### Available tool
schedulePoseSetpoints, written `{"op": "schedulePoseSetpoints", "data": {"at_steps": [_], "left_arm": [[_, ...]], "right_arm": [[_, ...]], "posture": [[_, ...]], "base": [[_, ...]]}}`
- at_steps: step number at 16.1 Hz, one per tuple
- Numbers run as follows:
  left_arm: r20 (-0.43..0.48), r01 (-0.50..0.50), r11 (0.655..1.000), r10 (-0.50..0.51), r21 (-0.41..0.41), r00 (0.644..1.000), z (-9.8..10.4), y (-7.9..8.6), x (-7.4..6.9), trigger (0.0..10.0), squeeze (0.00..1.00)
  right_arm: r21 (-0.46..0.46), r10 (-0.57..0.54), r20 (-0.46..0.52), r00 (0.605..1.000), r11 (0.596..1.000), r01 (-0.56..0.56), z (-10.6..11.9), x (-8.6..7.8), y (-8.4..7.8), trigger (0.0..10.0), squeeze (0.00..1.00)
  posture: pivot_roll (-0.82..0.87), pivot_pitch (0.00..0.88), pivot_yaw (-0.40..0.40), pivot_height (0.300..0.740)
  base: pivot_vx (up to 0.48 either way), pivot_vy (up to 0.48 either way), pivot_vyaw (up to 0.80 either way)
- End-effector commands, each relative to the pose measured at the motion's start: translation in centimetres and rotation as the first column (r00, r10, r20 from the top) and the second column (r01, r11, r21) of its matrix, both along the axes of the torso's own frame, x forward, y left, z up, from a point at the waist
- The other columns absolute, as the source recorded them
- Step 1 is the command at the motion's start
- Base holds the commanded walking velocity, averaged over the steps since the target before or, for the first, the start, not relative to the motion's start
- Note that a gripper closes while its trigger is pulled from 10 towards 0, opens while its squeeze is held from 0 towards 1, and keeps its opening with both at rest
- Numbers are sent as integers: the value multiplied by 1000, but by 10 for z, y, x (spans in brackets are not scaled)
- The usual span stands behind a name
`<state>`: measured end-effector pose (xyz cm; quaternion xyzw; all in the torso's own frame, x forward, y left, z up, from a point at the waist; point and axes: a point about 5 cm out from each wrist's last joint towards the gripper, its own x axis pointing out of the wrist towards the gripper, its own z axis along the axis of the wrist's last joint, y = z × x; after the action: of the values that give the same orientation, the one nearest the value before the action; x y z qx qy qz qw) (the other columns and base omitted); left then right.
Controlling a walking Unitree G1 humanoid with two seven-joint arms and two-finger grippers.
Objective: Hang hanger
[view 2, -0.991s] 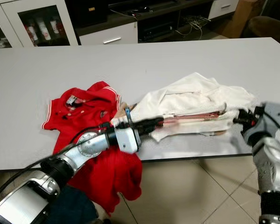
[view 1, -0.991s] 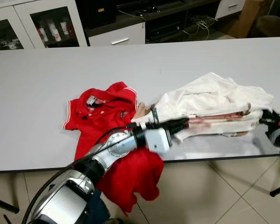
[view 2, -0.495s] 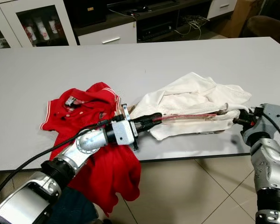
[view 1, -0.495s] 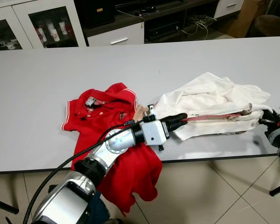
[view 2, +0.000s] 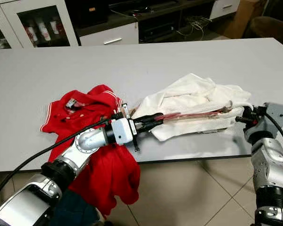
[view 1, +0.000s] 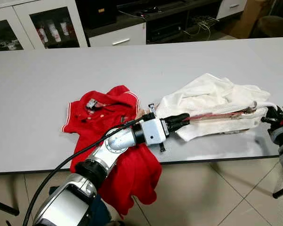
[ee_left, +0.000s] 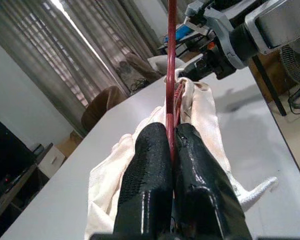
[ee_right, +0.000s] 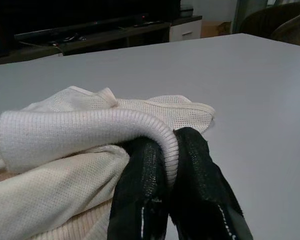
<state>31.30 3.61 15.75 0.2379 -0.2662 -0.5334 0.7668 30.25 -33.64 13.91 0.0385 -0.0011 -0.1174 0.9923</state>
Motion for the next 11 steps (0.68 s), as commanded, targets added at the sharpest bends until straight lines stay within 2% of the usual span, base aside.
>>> {"op": "schedulePoseSetpoints", "data": {"at_steps": [1, 2, 4, 5, 7, 9, 10, 11], "left_arm": [[-6, -186, 972, 187, -143, 982, 12, 52, 15, 0, 0], [-7, -185, 971, 186, -152, 982, 13, 51, 16, 0, 0], [-10, -184, 970, 185, -160, 983, 15, 52, 16, 0, 0], [-14, -188, 968, 188, -165, 982, 15, 53, 16, 0, 0], [-25, -200, 964, 199, -176, 980, 17, 57, 17, 0, 0], [-35, -205, 960, 202, -188, 979, 18, 58, 18, 0, 0], [-40, -204, 959, 200, -199, 979, 19, 55, 19, 0, 0], [-42, -192, 959, 188, -210, 981, 20, 48, 19, 0, 0]], "right_arm": [[45, -367, -30, 930, 929, 368, 3, -43, -72, 0, 0], [139, -471, -73, 879, 868, 477, -9, -54, -83, 0, 0], [188, -531, -154, 834, 813, 552, -24, -64, -90, 0, 0], [181, -537, -188, 822, 804, 566, -29, -67, -91, 0, 0], [137, -482, -243, 841, 842, 522, -37, -64, -84, 0, 0], [85, -366, -248, 897, 914, 397, -39, -49, -65, 0, 0], [29, -251, -232, 940, 964, 265, -39, -35, -44, 0, 0], [-5, -133, -195, 972, 991, 134, -35, -18, -15, 0, 0]], "posture": [[16, 60, 41, 740], [18, 56, 38, 740], [21, 54, 36, 740], [21, 54, 36, 740], [22, 53, 38, 740], [19, 53, 41, 740], [18, 53, 41, 740], [18, 53, 41, 740]], "base": [[0, 0, 0], [0, 0, 0], [0, 0, 0], [0, 0, 0], [0, 0, 0], [0, 0, 0], [0, 0, 0], [0, 0, 0]]}}
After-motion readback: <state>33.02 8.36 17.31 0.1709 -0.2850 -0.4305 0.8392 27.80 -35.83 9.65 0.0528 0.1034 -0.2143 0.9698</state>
